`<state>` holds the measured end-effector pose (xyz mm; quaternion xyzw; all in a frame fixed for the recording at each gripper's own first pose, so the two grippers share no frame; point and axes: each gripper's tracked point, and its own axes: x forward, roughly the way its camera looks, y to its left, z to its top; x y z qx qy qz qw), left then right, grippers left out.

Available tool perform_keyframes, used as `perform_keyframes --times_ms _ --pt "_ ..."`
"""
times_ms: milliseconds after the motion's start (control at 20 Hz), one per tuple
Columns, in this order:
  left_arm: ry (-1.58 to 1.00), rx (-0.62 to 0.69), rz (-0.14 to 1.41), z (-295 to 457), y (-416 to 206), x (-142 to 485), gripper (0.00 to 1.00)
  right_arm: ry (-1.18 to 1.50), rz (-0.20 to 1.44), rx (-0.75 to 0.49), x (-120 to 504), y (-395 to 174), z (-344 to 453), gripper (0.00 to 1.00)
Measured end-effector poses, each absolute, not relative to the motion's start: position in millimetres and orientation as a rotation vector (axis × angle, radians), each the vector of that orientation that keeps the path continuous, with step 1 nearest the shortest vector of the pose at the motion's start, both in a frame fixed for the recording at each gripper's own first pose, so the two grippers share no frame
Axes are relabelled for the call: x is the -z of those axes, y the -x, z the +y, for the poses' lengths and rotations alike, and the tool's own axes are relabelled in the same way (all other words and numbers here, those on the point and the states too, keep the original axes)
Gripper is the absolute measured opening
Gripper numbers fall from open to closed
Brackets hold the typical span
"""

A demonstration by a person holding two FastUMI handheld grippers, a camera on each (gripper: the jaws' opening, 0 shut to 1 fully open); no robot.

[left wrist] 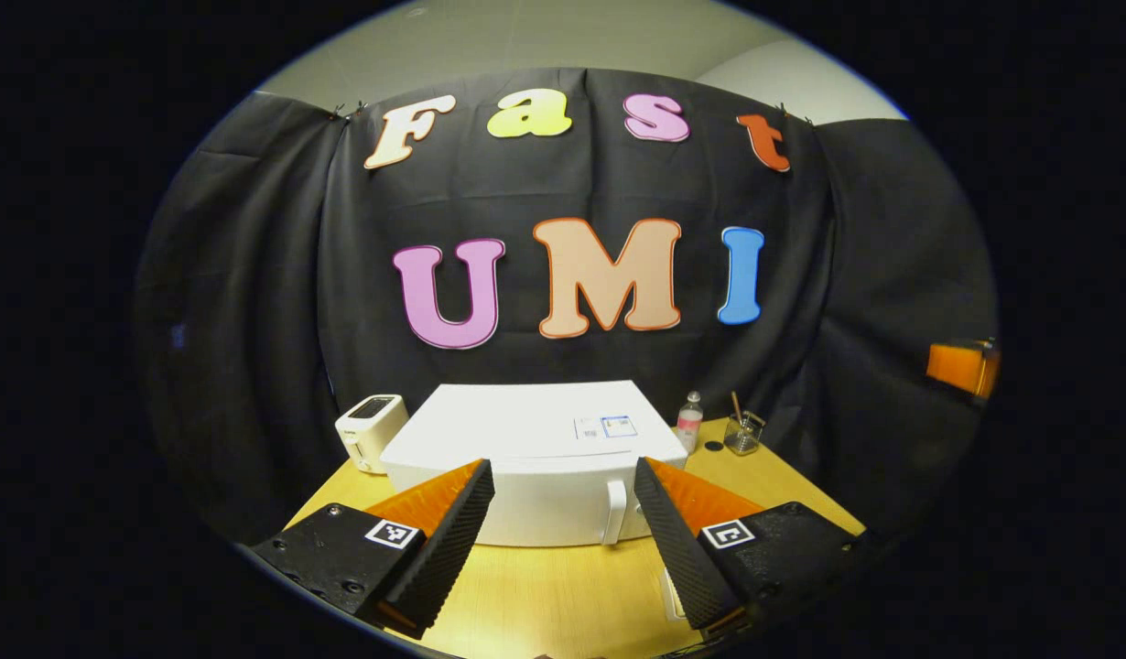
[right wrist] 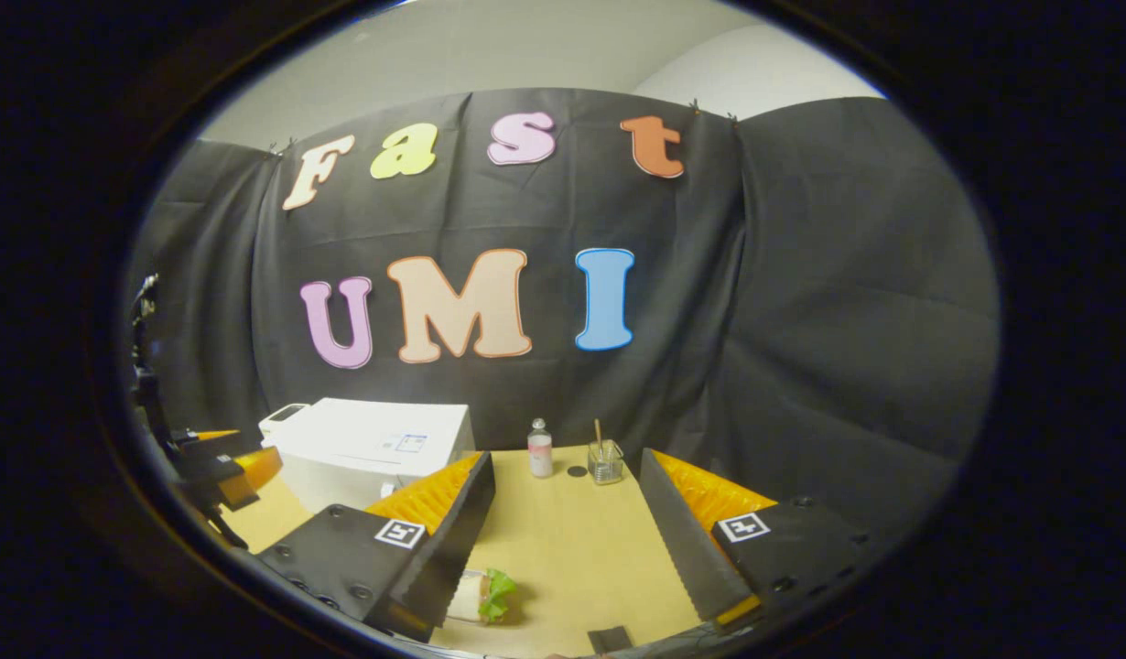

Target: Open the microwave oven with the left hand, put the food in, and close the microwave oven.

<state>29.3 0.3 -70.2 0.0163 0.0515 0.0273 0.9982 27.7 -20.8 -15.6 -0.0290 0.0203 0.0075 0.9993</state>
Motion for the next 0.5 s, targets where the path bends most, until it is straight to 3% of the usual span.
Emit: perform_keyframes --times_ms 500 --pt "0.025 0.029 0.253 -22 -77 182 0.97 0.02 0.067 0.028 32 -34 -44 0.99"
